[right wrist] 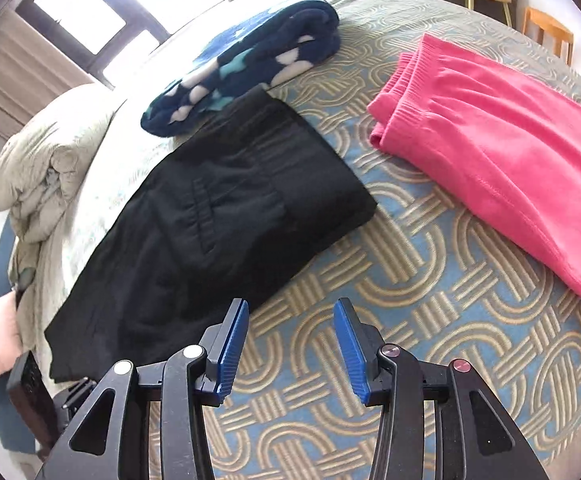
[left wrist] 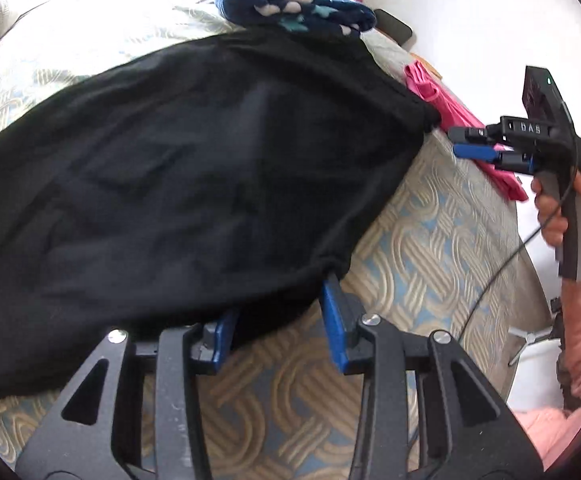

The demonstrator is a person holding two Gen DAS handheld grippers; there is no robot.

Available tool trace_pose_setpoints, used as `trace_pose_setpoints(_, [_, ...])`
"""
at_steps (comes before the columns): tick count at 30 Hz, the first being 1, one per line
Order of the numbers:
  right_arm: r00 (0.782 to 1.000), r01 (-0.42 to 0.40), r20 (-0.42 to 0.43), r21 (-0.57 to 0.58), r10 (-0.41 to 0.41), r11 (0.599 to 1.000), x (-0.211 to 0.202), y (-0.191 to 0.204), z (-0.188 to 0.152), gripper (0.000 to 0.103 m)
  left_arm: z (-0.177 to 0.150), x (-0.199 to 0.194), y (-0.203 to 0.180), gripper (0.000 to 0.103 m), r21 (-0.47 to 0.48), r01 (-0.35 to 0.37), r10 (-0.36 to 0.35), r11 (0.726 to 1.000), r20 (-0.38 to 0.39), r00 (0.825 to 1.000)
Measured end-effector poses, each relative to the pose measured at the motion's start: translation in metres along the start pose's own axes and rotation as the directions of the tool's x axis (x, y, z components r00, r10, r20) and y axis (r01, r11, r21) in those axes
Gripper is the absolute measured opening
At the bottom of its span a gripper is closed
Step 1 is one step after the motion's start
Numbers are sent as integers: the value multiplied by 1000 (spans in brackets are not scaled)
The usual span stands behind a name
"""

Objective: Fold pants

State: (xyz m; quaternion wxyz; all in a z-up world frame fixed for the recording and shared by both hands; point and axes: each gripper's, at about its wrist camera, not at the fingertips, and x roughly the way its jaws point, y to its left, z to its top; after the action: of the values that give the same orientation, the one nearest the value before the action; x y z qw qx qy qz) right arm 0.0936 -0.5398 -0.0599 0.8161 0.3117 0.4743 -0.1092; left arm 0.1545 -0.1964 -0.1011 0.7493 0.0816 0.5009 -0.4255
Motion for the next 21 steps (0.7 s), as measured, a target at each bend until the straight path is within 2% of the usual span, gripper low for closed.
trace_pose_setpoints(1, [1000,-12,4,7,12,1000,3,-1,2,46,-1,-1,1,40,6,-3,3,1000,1,1000])
trace_pose_setpoints(3, [999,-49,8,46,48,998,9,-9,9,48,1,3,-5,20,26,11,-11,1000,-4,1000])
trace_pose_setpoints(7, [996,-85,30,123,82,989,21,-24,29,55,-2,0,-9,15,31,3,-3,1000,-1,1000])
trace_pose_setpoints(9, [997,-69,26,152,66,986,29,-29,38,67,-4,-4,-7,14,10,16,-16,1000,2,1000])
trace_pose_setpoints(11, [997,-77,18,188,75,979,39,-33,45,68,-6,-6,-6,14,0,18,-18,1000,9,1000])
trace_pose_setpoints(12, [996,-84,29,190,80,978,39,-32,48,63,-7,-7,-7,14,-2,15,-15,1000,11,1000])
trace_pose_setpoints(13, [996,-89,45,177,82,980,37,-28,51,25,-8,-7,-8,14,0,12,-12,1000,11,1000])
trace_pose_setpoints(14, [996,-68,67,148,59,987,31,-20,54,11,-9,-8,-10,14,7,7,-7,1000,14,1000])
trace_pose_setpoints(17, [988,34,150,44,-40,998,13,-5,59,9,-13,-5,-17,14,26,17,-17,1000,12,1000])
trace_pose_setpoints(19, [989,104,104,57,-109,993,29,-19,64,9,-20,-1,-20,14,37,7,-7,999,6,1000])
trace_pose_setpoints(21, [986,139,88,39,-141,990,41,-23,61,13,-23,-1,-23,14,39,-5,4,999,20,1000])
